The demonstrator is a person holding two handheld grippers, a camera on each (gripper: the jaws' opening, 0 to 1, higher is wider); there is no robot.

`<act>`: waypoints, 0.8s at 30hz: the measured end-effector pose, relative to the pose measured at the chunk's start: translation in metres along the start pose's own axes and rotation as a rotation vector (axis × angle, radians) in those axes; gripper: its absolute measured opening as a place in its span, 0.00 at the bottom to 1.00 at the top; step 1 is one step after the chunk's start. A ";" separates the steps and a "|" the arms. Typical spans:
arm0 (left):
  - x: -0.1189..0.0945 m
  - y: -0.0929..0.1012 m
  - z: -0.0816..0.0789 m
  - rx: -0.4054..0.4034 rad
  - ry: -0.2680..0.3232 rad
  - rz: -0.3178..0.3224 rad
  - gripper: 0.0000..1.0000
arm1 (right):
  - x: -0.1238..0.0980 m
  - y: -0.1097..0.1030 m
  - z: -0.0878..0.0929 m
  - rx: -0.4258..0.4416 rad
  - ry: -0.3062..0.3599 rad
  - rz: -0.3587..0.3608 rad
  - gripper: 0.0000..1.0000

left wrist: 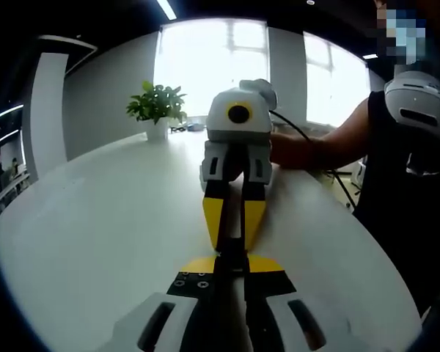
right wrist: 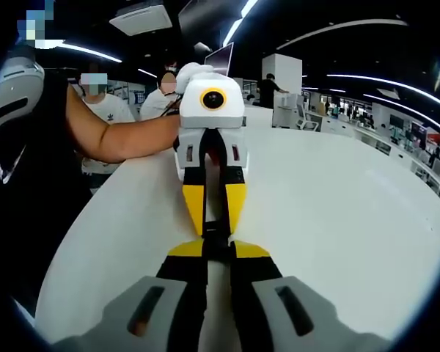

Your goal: Snap the two parts of the plastic buckle together until the buckle closes and remains connected.

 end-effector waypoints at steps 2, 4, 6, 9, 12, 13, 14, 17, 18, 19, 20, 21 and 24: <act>0.000 0.000 -0.001 0.001 0.001 -0.001 0.08 | 0.000 -0.001 0.000 -0.001 0.001 0.001 0.09; -0.001 0.000 -0.001 0.002 0.001 -0.002 0.08 | 0.000 -0.001 -0.001 -0.001 0.002 0.000 0.09; -0.001 -0.001 -0.002 0.002 0.001 -0.003 0.08 | 0.000 -0.001 -0.001 -0.001 0.003 -0.001 0.09; -0.001 -0.002 -0.002 0.004 0.000 -0.005 0.09 | -0.001 0.001 0.000 0.003 0.006 -0.003 0.09; -0.002 -0.002 -0.002 0.000 0.003 -0.003 0.09 | -0.001 0.003 0.000 0.003 0.007 -0.003 0.09; -0.002 -0.002 -0.001 0.000 0.004 -0.002 0.09 | -0.001 0.003 0.000 0.002 0.007 -0.004 0.09; -0.002 -0.001 -0.002 0.000 0.005 -0.002 0.09 | -0.001 0.003 0.000 0.003 0.007 -0.003 0.09; -0.003 0.000 -0.002 0.001 0.006 -0.003 0.09 | -0.001 0.001 0.000 0.001 0.007 -0.003 0.09; -0.002 0.000 -0.002 0.002 0.006 -0.003 0.09 | -0.001 0.001 0.000 0.001 0.007 -0.004 0.09; -0.003 0.000 -0.002 0.002 0.006 -0.003 0.09 | -0.001 0.001 0.000 0.001 0.007 -0.005 0.09; -0.003 0.000 -0.002 0.002 0.007 -0.003 0.09 | -0.001 0.001 0.000 0.001 0.008 -0.005 0.09; -0.003 0.000 -0.002 0.002 0.007 -0.003 0.09 | -0.001 0.002 0.000 0.001 0.008 -0.005 0.09; -0.003 0.000 -0.002 0.004 0.005 -0.006 0.09 | -0.001 0.003 0.001 0.001 0.008 -0.005 0.09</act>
Point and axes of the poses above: the point that each gripper's makers call its tool centre point, and the gripper's own axes: x roughly forward along the fingers, y roughly to its right, z roughly out of its underside, the point moved 4 cm from there along -x, roughly backward along the fingers, and after that the axes turned 7 degrees about -y, right-handed, at the moved point
